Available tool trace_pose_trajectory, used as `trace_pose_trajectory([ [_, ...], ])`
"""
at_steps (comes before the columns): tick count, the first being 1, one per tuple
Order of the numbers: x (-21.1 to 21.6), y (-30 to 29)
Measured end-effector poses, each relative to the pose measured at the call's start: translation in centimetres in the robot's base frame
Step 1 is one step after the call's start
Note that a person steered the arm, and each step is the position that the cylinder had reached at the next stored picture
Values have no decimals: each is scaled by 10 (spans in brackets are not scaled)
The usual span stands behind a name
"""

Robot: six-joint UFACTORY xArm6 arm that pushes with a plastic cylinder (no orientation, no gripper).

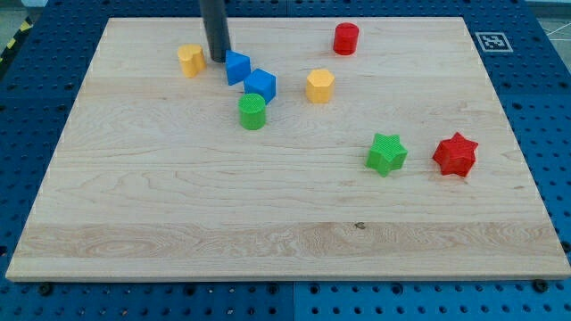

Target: Slide yellow heart a bit down and right

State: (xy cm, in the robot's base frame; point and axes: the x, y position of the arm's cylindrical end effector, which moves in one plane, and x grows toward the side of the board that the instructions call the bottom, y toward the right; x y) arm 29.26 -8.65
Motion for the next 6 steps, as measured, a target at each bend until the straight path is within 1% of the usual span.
trace_pose_trajectory([
  [1, 13, 18],
  [2, 9, 18],
  [3, -38, 9],
  [4, -58, -25],
  [5, -59, -57],
  [6, -57, -111],
])
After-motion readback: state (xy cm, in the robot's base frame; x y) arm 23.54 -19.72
